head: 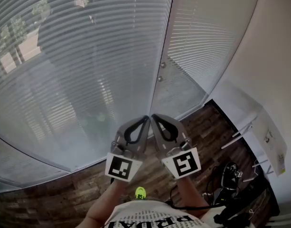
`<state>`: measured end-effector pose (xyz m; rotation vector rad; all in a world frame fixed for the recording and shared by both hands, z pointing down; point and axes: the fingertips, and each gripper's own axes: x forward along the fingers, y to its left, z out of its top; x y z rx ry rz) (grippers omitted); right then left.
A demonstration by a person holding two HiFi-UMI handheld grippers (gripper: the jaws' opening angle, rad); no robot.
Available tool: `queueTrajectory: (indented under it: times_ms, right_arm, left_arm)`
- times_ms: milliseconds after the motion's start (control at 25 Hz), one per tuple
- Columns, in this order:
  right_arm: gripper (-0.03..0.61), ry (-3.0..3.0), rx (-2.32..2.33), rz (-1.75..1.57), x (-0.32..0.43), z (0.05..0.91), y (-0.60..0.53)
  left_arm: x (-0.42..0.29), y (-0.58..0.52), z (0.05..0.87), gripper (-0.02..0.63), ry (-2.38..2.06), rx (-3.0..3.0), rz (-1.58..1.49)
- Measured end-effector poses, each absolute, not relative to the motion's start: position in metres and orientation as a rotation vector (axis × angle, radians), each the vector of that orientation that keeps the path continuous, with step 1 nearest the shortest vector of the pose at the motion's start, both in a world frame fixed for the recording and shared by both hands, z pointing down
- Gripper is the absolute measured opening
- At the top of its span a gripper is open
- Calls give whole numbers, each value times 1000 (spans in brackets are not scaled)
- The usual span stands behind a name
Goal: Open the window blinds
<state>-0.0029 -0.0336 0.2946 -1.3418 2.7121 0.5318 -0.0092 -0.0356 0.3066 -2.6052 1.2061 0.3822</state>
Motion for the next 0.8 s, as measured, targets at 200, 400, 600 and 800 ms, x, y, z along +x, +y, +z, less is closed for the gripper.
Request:
queueTrajectory:
  times_ms: [200,400,600,800]
  right_arm:
    - [8,2720,-1332,522,0,304,-40]
    - [8,2728,-1335,529,-4,305,-59]
    - [9,2720,-1354,554,8,309,-72]
    - [9,2717,-1382,578,11,305,-93]
  left_arm:
    - [-6,-42,316,-9,1221,-2608,385]
    - [-11,-61,317,-9,1220,-2607,383]
    - [2,-74,320,-9,1198,-2614,406]
    - [4,-95,316,-9,1180,-2614,407]
